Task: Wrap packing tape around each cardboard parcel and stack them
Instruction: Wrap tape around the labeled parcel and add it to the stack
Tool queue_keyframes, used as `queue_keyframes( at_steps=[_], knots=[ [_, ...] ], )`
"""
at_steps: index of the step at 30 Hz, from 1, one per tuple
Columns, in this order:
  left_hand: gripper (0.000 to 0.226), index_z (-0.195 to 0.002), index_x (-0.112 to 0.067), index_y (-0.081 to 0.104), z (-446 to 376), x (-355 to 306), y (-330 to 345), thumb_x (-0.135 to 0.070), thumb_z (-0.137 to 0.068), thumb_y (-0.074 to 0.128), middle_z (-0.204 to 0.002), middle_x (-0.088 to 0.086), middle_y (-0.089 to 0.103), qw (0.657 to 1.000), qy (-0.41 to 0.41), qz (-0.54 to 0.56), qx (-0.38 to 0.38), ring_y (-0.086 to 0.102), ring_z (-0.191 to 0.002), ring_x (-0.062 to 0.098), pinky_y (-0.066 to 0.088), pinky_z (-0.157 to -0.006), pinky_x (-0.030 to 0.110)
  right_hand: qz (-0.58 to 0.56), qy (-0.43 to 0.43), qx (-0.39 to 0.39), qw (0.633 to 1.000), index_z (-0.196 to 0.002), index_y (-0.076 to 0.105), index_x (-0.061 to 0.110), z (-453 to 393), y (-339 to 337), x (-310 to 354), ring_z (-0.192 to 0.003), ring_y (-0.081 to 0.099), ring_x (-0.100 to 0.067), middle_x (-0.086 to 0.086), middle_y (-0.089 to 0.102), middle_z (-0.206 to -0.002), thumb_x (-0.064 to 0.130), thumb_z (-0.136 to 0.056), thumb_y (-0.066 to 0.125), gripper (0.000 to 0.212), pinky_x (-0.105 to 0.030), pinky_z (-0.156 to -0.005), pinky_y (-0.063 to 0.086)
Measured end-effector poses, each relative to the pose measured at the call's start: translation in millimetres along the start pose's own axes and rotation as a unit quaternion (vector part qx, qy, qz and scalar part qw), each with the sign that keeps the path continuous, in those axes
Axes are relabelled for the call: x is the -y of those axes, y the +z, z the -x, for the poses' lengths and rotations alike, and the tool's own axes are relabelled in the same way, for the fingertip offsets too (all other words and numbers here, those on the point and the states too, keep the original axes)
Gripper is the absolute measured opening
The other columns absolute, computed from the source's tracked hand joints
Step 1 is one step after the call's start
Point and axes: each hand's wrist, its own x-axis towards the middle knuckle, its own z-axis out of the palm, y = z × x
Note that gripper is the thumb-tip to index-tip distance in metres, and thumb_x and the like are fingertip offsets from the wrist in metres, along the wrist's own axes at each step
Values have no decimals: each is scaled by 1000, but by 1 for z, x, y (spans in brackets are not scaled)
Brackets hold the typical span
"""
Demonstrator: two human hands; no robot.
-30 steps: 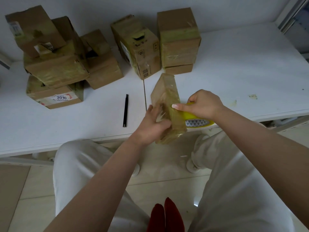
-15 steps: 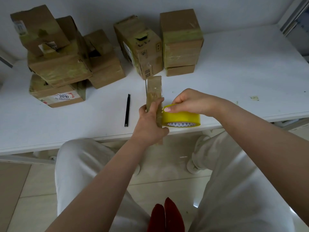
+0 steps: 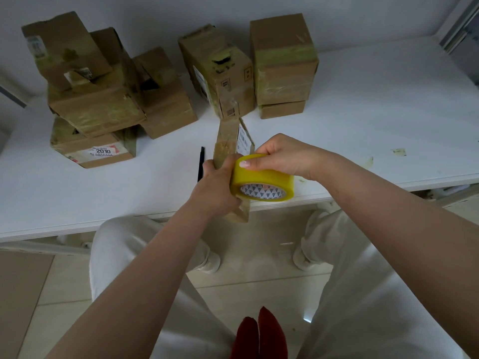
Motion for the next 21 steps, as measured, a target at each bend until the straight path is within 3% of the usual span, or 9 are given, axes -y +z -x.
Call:
queue_keyframes(
  at_steps=[6,9,11,13,16,21],
  knots=[
    [88,-138,-44,32,-1,15,-1,-6,-73,77,-130,6,32,988,19,154,-6,38,-113,22,43,-98,32,-66,-17,-27,997,-83,70,23,7,-6,-6,-83,65,-12,7,68,-83,57,-70,68,37,-23,-71,46],
    [82,-125,-48,43,-3,28,-6,-14,-62,82,-136,2,38,967,26,252,-3,46,-121,26,52,-96,44,-79,-6,-69,994,-77,71,17,15,-24,-22,-78,65,-16,2,70,-78,61,-57,70,49,-28,-76,47],
    [81,-127,-43,43,-1,39,-12,-3,-69,82,-131,-4,42,950,19,310,-8,50,-118,22,59,-85,39,-79,4,-99,992,-65,67,15,21,-40,-38,-64,62,-15,1,66,-66,60,-58,72,46,-30,-72,47],
    [79,-133,-33,41,5,48,-15,9,-75,75,-124,-13,46,932,31,360,-9,54,-110,10,58,-73,25,-46,25,-113,992,-61,65,14,28,-51,-52,-56,61,-14,1,63,-59,59,-61,73,46,-28,-64,46],
    [77,-133,-35,42,8,50,-9,7,-77,74,-129,-11,47,916,54,398,-13,54,-111,8,56,-76,22,-40,42,-115,992,-74,71,13,32,-51,-67,-65,67,-17,-2,70,-69,57,-61,73,46,-27,-62,50],
    [79,-131,-42,43,8,50,-11,-3,-71,78,-136,-4,45,898,63,435,10,53,-118,16,56,-81,26,-49,42,-122,990,-71,71,17,32,-45,-75,-66,68,-16,3,69,-65,47,-76,73,30,-25,-61,49]
  ],
)
